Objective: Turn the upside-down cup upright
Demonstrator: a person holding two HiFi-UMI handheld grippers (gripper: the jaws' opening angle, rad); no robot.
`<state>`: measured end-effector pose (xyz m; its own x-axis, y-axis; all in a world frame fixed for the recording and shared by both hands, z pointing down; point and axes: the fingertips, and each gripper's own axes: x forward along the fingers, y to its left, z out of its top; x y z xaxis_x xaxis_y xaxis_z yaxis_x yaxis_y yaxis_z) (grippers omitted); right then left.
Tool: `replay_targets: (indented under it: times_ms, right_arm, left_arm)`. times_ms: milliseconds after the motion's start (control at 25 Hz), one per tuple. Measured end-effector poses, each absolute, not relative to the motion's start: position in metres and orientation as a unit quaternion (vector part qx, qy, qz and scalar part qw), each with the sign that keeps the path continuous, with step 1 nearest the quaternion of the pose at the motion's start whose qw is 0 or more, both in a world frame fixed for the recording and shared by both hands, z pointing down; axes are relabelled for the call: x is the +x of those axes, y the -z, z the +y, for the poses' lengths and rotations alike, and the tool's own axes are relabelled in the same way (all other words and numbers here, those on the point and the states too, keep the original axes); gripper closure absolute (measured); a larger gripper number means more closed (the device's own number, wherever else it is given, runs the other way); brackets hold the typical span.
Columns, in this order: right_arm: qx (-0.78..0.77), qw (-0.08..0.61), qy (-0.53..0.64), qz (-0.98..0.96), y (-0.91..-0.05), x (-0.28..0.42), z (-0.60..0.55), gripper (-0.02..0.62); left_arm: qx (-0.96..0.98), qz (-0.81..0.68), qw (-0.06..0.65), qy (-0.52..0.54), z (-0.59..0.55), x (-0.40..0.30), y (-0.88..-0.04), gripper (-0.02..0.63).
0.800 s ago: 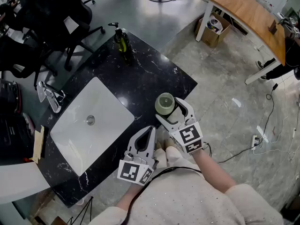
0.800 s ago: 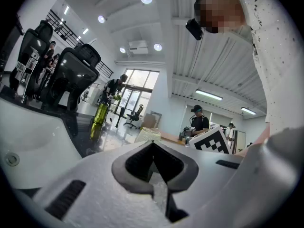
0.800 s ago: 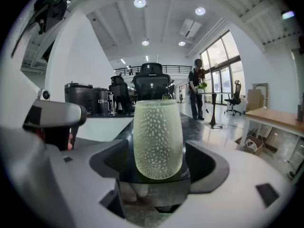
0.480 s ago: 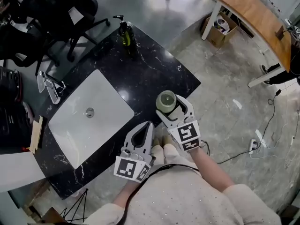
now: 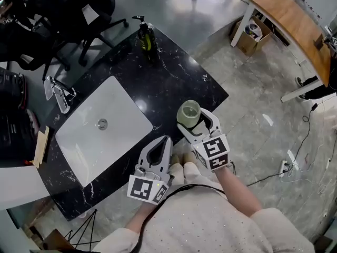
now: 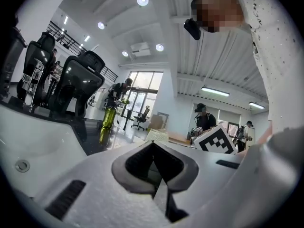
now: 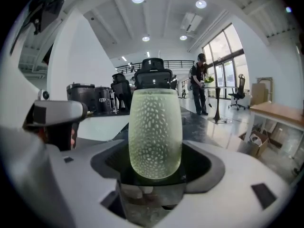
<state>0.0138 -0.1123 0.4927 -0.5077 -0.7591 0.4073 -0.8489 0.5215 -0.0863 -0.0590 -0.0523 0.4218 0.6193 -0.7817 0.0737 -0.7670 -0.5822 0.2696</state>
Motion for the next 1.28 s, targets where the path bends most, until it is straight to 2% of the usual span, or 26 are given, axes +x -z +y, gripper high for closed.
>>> replay_targets:
  times_ms: [280,560,1000,1280]
  right_arm:
    - [0.432,0.079,-0.264,-0.859,-0.476,0.009,-0.109,0.253]
    - [0.356,-0.037,-0.443,-0.822,-0.466,-0.004,-0.102,0.253]
    - [0.146,-0.236,-0.694,-0.665,-0.448,-0.032,-0.084,0.253]
    - [-0.007,-0.371,-0.773,-0.513,-0.437,-0.039,-0.07,0.253]
  left_arm:
    - [0.886,-0.447,0.119,0.027,-0.061,-0.063,-0.416,0.6]
    - [0.883,-0.459,0.1,0.03,-0.072,-0.067,-0.408,0.6]
    - [0.867,-0.488,0.09,0.031,-0.069,-0.088,-0.401,0.6]
    - [0.856,-0.509,0.081,0.027,-0.072,-0.103,-0.4,0.6]
